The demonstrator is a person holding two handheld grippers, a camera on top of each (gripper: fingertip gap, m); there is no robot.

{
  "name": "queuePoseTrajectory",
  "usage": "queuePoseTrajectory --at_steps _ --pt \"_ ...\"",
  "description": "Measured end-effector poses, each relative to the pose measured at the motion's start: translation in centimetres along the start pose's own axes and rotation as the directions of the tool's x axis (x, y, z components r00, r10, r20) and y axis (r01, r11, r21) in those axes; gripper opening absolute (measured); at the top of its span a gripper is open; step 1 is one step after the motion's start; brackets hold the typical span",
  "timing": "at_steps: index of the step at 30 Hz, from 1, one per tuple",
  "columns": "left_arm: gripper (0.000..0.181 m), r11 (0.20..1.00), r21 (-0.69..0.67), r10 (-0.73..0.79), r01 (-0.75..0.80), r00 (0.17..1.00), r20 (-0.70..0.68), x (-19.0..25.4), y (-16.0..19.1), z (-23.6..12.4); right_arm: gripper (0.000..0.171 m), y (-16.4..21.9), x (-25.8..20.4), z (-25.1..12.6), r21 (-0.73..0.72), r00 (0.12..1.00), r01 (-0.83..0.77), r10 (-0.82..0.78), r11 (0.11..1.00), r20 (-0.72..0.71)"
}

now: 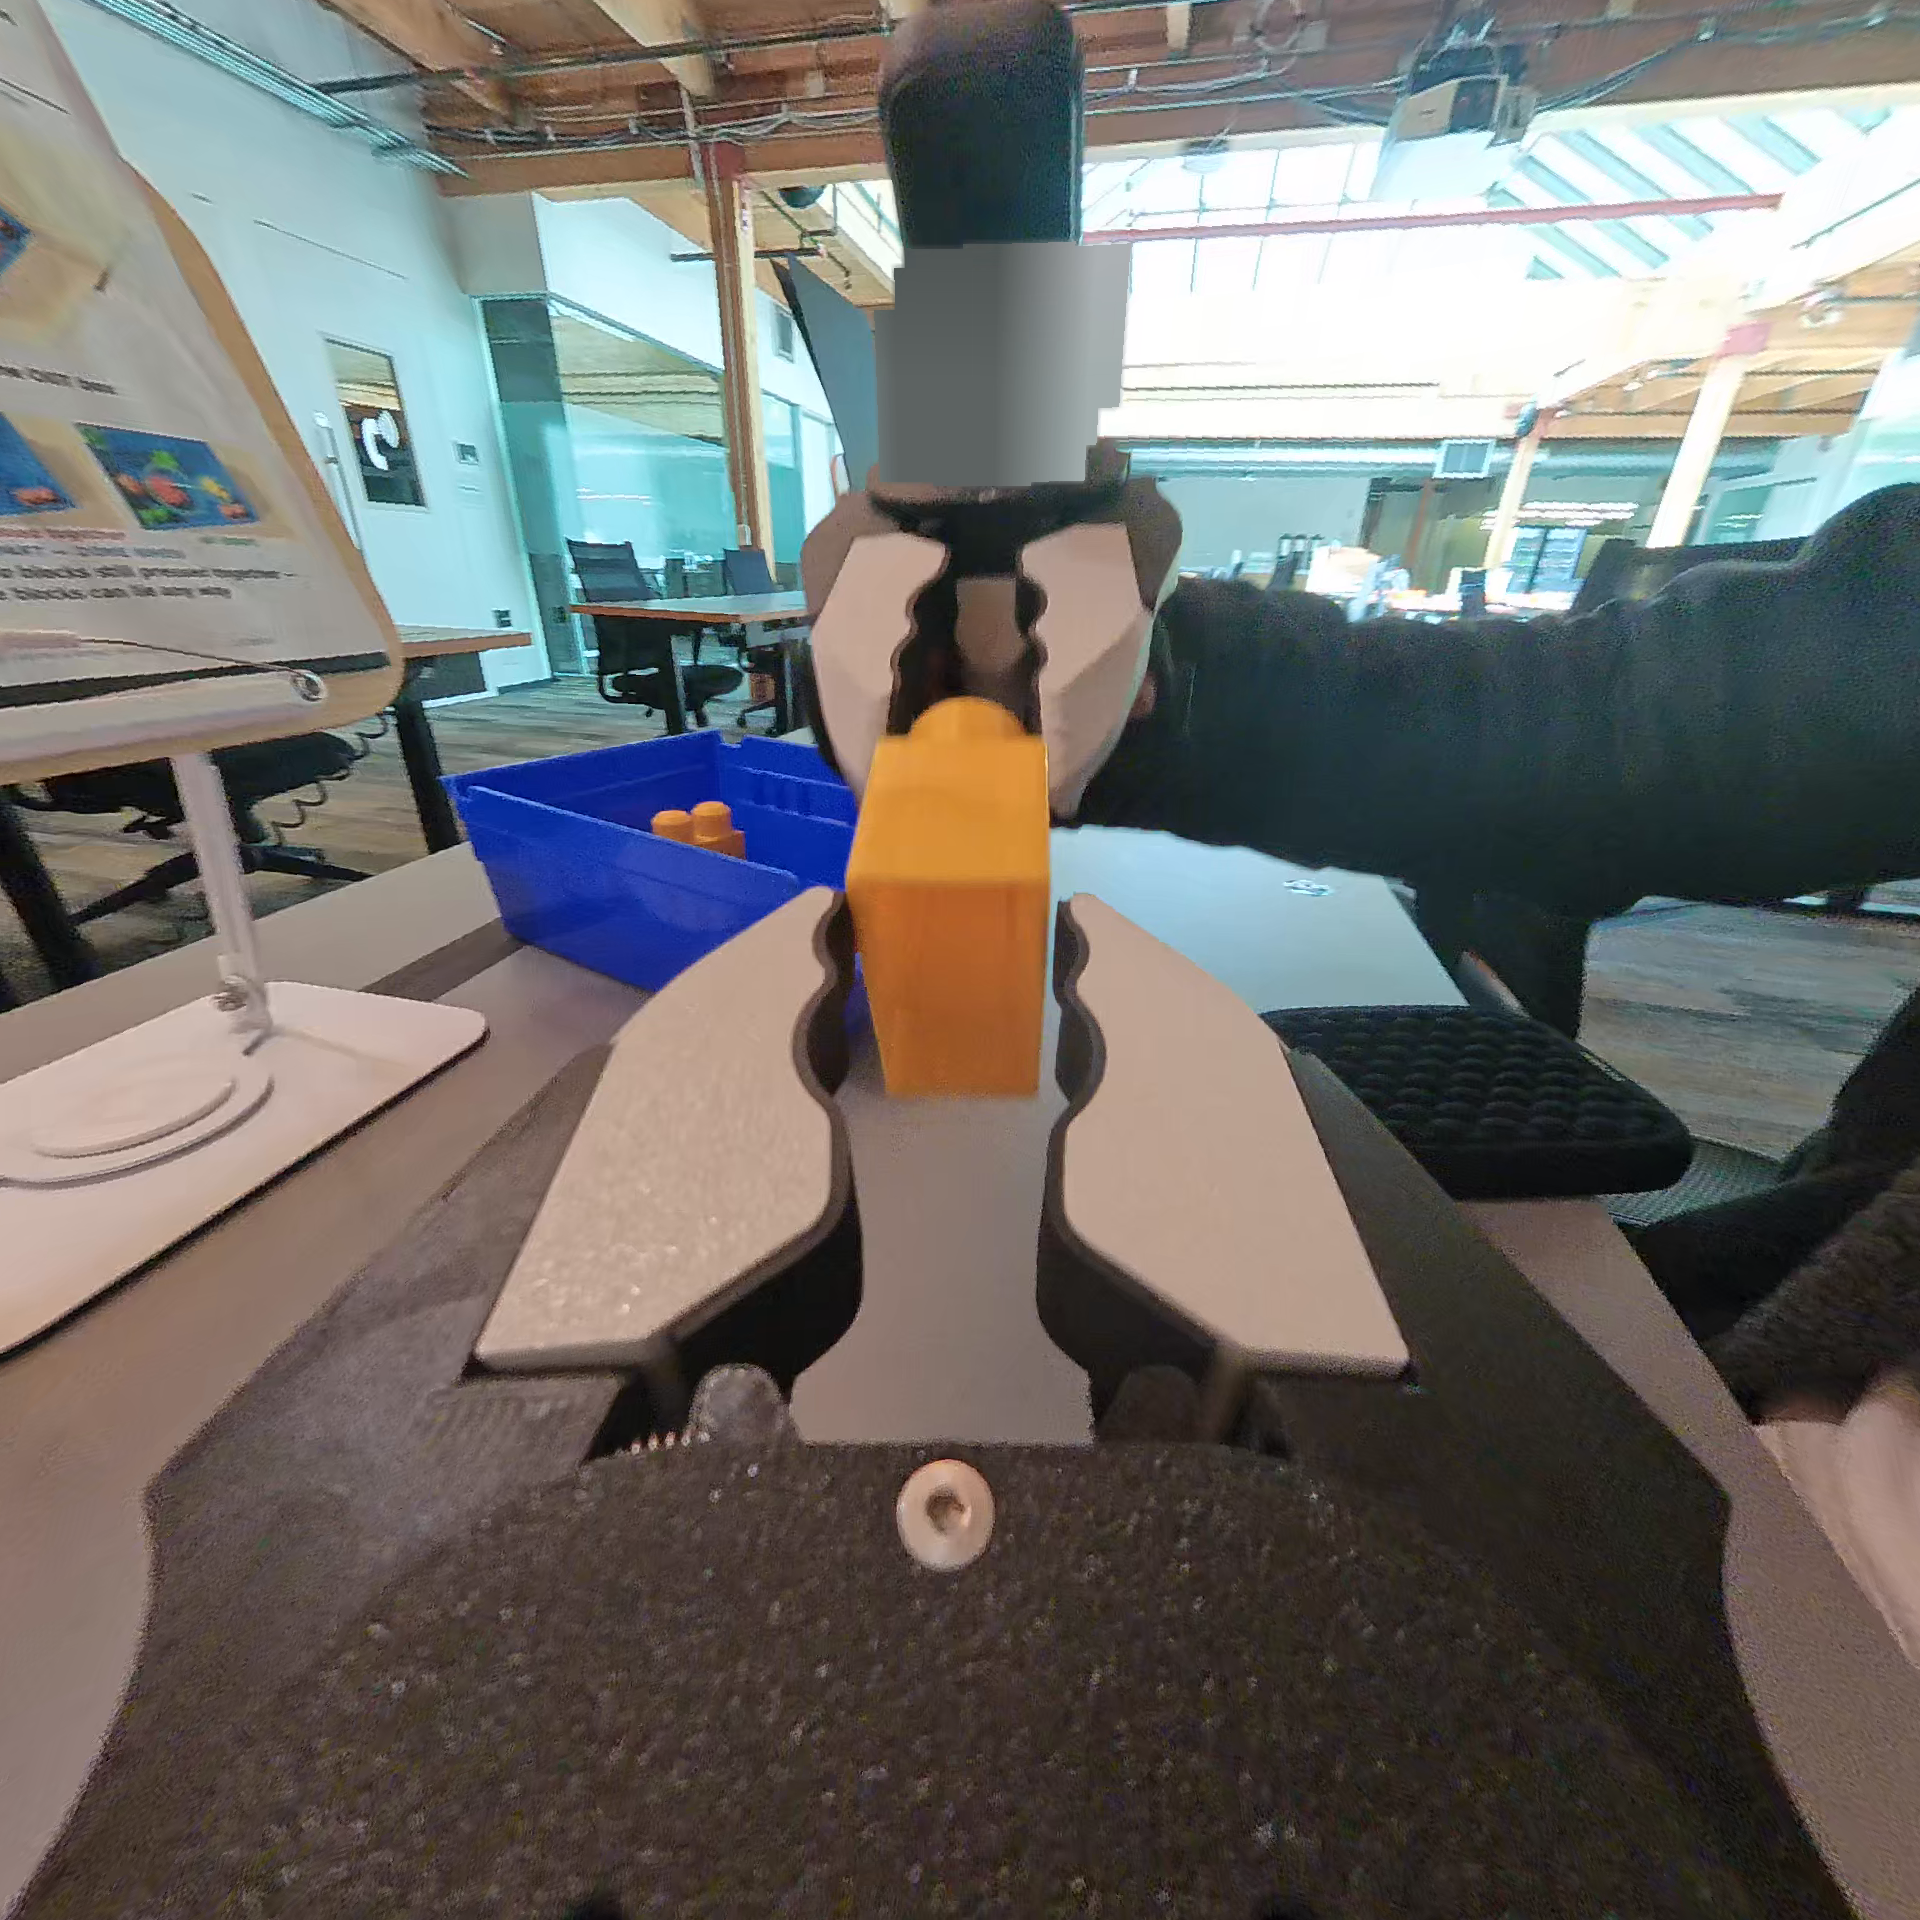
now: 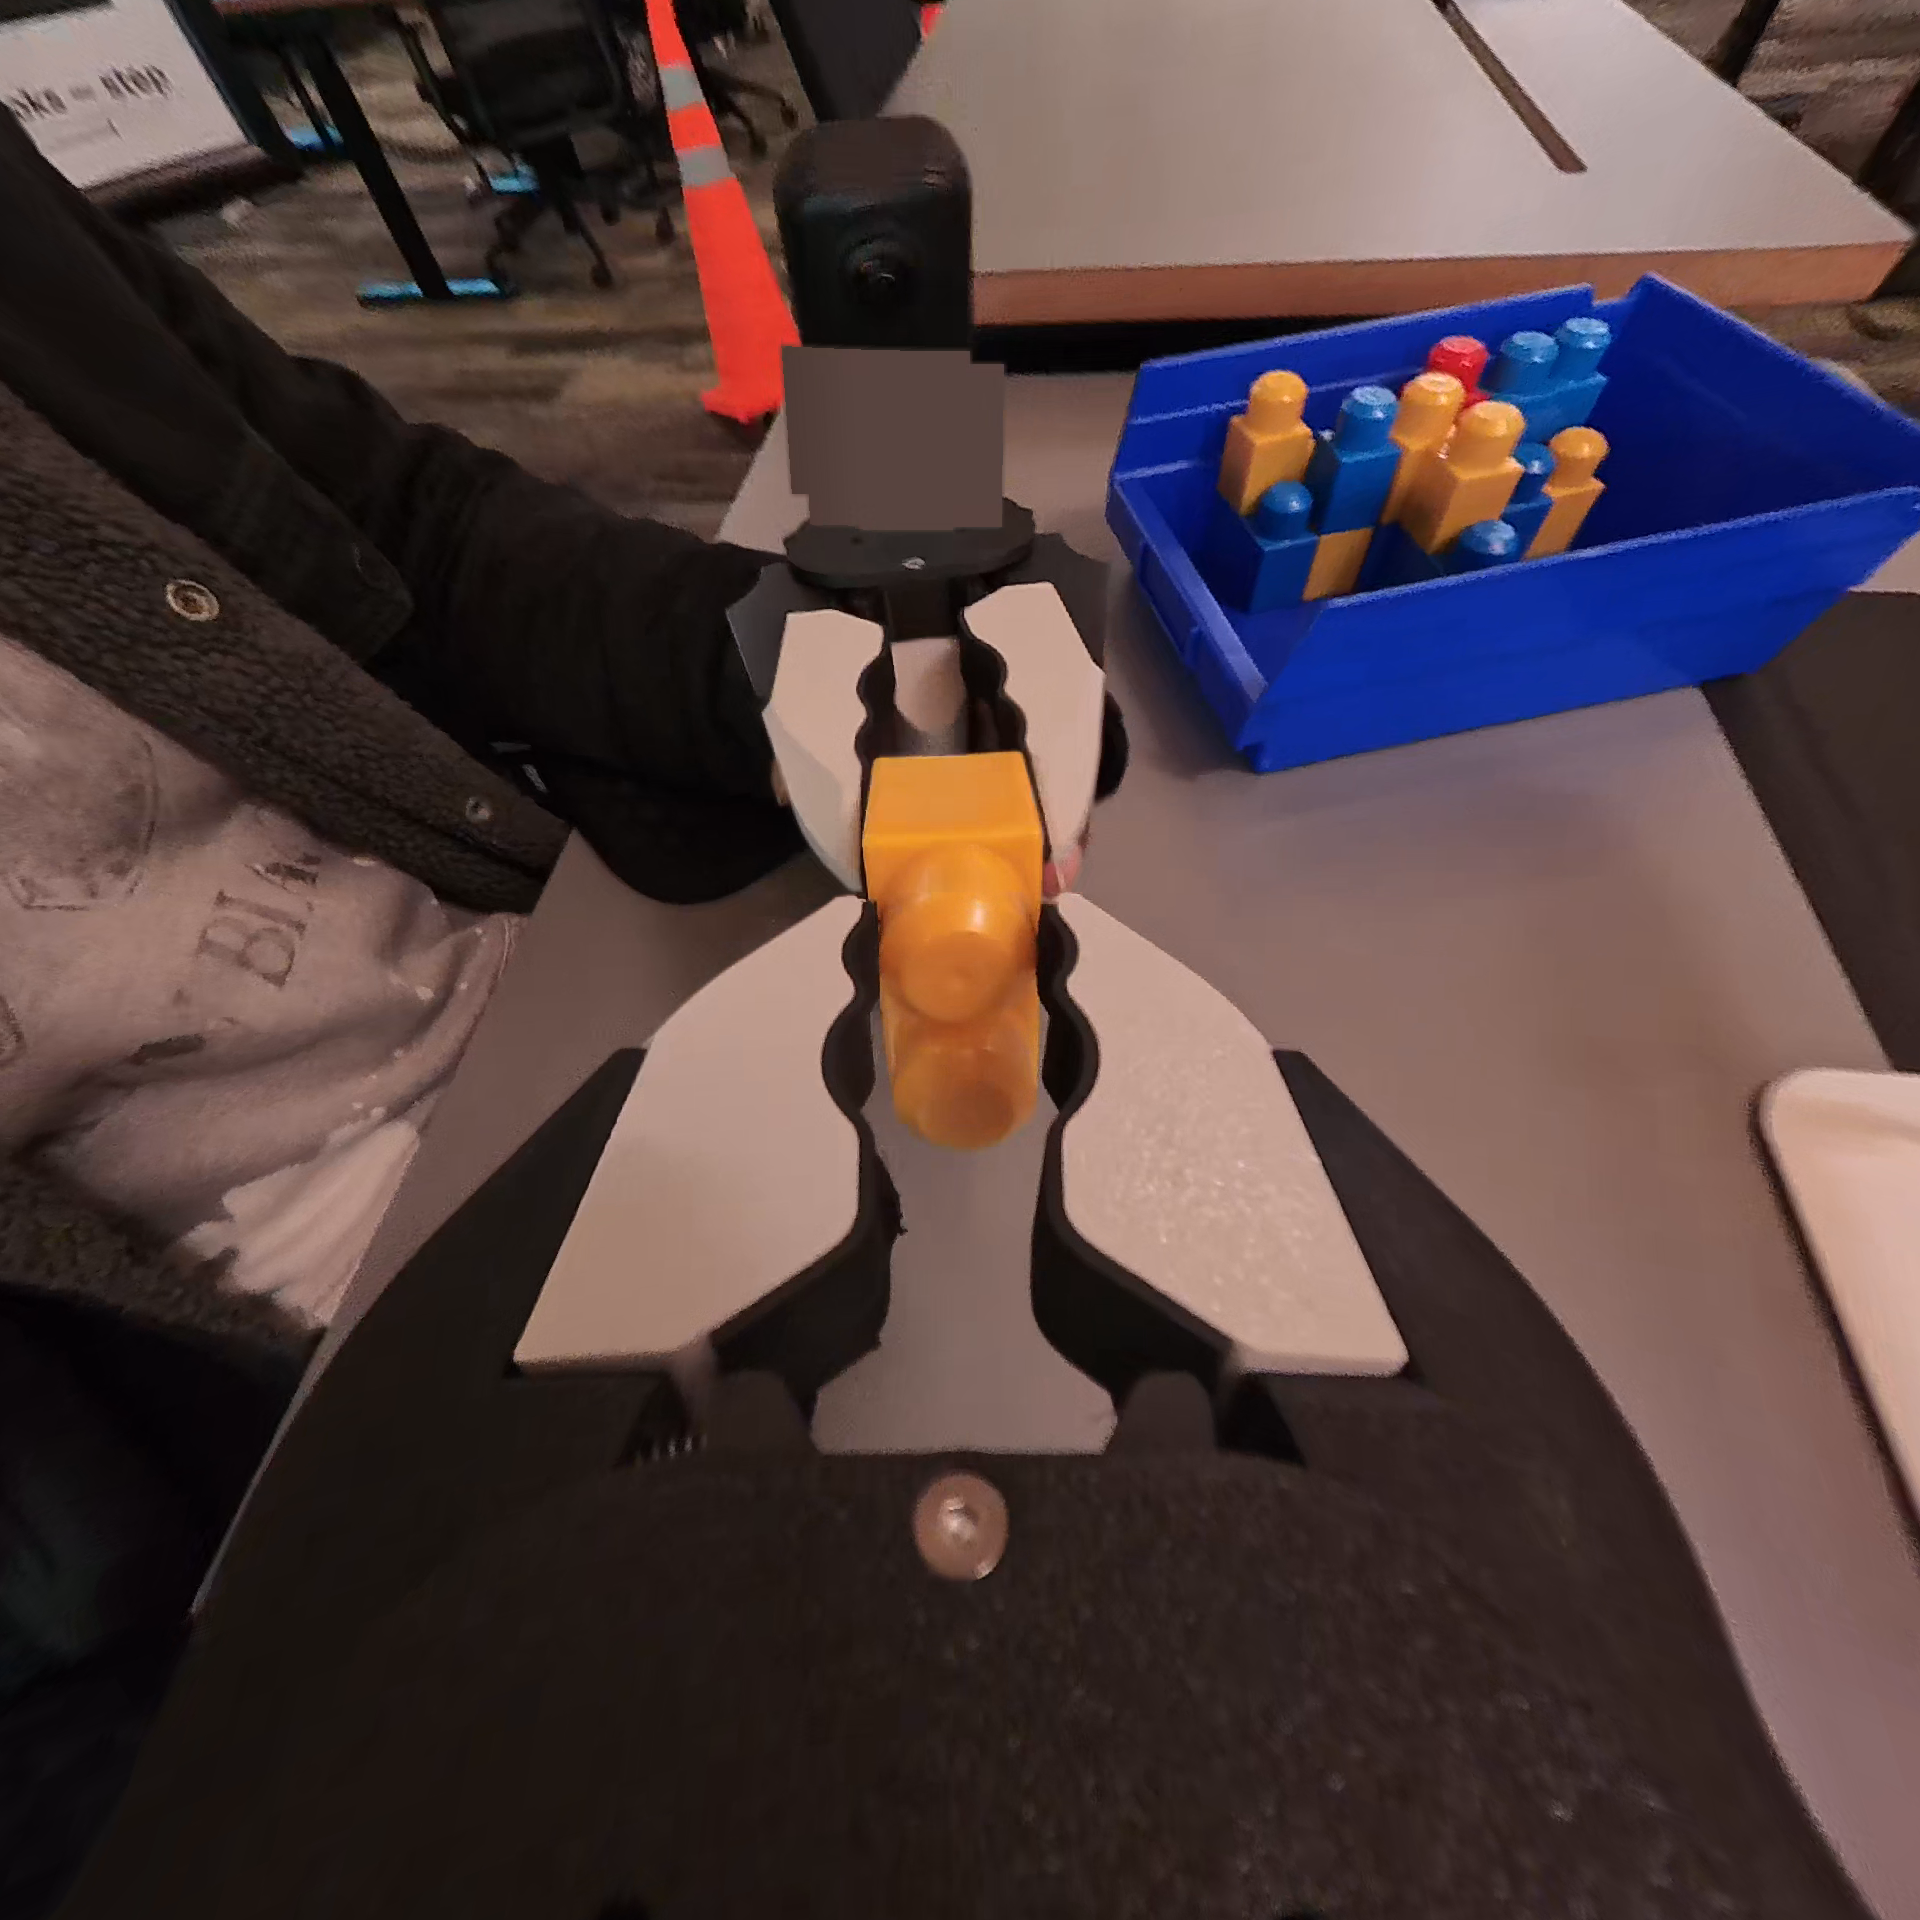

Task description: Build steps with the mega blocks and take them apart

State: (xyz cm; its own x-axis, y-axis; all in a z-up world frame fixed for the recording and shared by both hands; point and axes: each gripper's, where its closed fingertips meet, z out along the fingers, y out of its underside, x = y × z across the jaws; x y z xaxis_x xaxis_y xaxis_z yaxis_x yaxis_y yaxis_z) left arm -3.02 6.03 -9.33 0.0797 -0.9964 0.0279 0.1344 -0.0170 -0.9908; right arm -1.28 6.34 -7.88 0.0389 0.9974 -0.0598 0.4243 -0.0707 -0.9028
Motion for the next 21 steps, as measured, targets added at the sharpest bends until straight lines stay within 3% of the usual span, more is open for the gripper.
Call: queuePoseTrajectory --at_steps 8,11,12,17,21 --pt "0.032 0.999 -0.026 0.026 -0.022 0.985 0.170 -3.1 0.3 -0.9 0.029 1.3 7.1 -11.7 -0.354 0.947 -0.050 -0.068 0.934 -0.313" --pt "0.013 0.999 -0.037 0.045 -0.037 0.971 0.236 -4.1 0.4 -1.3 0.029 2.8 9.9 -16.3 -0.469 0.905 -0.129 -0.090 0.874 -0.417" --pt "0.000 0.998 -0.040 0.047 -0.038 0.965 0.258 -4.4 0.4 -1.5 0.029 3.4 10.8 -17.7 -0.497 0.890 -0.161 -0.092 0.853 -0.446" --pt "0.000 0.999 -0.041 0.031 -0.019 0.948 0.317 -5.5 0.2 -2.2 0.029 8.1 15.0 -23.2 -0.622 0.825 -0.324 -0.109 0.713 -0.554" --pt "0.000 0.998 -0.054 0.042 -0.024 0.927 0.373 -6.5 0.5 -2.6 0.029 12.8 17.9 -25.0 -0.687 0.801 -0.418 -0.115 0.594 -0.587"
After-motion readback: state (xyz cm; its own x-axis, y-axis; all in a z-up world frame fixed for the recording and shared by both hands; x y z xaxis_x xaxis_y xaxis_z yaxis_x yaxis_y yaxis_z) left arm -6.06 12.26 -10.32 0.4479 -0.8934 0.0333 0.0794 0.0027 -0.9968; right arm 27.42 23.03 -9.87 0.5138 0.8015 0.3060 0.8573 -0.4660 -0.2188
